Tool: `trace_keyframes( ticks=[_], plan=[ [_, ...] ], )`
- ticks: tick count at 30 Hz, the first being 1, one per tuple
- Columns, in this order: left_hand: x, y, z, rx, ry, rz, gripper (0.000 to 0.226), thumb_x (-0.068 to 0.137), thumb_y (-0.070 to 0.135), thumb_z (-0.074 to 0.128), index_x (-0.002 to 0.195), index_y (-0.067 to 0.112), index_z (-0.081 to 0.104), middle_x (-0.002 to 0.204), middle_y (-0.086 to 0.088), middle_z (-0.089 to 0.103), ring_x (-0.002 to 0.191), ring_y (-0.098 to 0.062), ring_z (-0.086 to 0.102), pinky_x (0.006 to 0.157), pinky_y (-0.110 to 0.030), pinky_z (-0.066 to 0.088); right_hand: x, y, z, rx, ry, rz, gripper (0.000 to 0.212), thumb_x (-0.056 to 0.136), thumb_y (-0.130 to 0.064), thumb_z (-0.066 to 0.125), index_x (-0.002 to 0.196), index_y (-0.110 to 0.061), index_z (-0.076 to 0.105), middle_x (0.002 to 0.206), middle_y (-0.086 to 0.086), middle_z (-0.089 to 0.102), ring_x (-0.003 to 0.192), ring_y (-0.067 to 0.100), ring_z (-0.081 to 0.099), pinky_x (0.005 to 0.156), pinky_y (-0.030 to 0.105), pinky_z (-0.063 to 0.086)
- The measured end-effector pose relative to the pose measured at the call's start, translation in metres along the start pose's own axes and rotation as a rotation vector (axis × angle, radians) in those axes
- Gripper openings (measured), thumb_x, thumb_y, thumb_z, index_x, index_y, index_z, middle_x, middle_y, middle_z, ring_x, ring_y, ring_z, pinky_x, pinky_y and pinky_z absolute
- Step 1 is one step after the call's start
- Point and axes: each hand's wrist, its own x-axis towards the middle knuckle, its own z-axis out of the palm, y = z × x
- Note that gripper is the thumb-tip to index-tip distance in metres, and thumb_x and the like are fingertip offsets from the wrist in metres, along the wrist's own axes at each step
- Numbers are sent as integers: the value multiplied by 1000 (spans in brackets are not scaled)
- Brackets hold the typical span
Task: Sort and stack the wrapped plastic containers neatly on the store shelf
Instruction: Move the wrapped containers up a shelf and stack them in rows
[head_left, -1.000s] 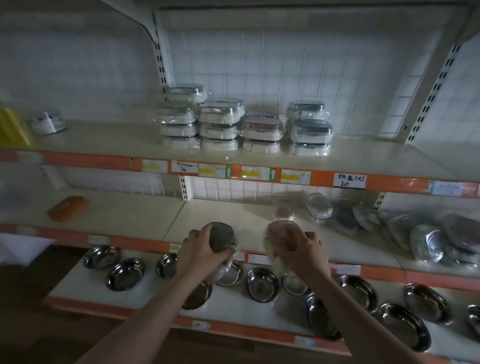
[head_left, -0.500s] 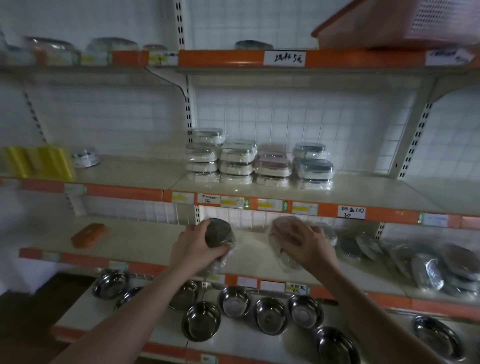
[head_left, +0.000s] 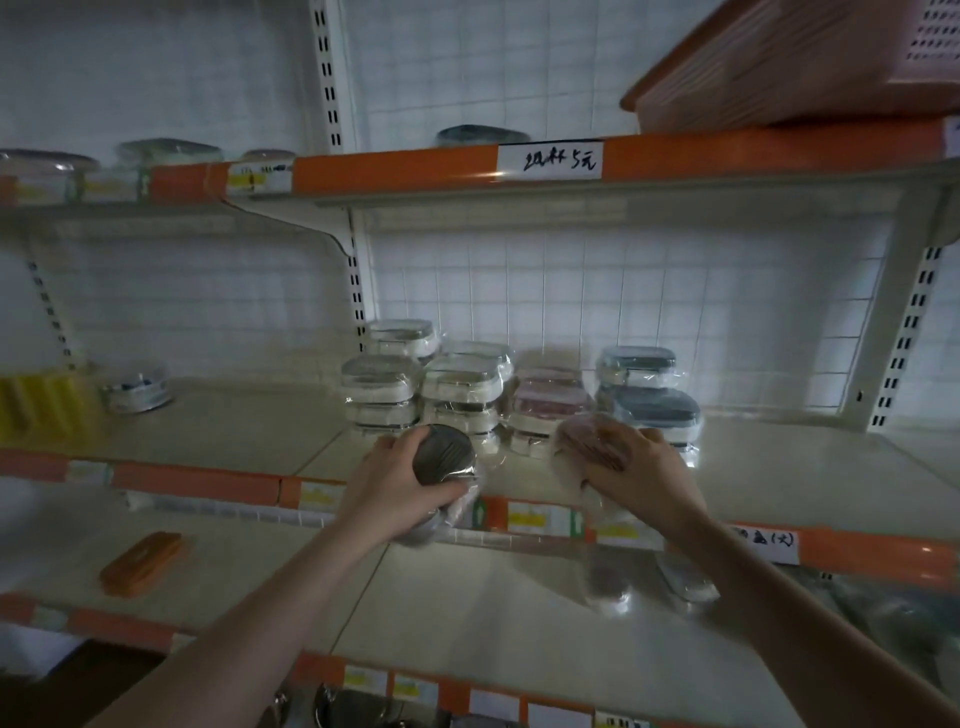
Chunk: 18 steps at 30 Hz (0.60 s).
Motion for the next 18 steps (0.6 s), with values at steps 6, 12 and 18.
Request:
trace_keyframes(
  ticks=[6,12,18],
  plan=[
    [61,25,8,3,49,7,80,69,55,74,138,34,40,132,0,46,120,-19,47,96,-29,38,86,13,-8,-43,-43,-35,86,50,-84,39,124,-42,52,117,9,57,104,32,57,86,39,49],
    [100,26,13,-26,47,38,82,66,58,75,137,33,41,133,1,46,120,-18,48,100,-36,42,150,13,-7,1,-86,-69,93,48,-81,43,127,-31,52,112,8,57,96,24,57,80,34,49],
    [132,19,17,5,-3,60,91,53,81,62,132,40,44,127,8,53,112,-14,54,93,-39,48,200,8,3,-63,-170,-44,104,36,-79,38,125,-27,53,109,8,54,91,23,53,73,29,41]
  ],
)
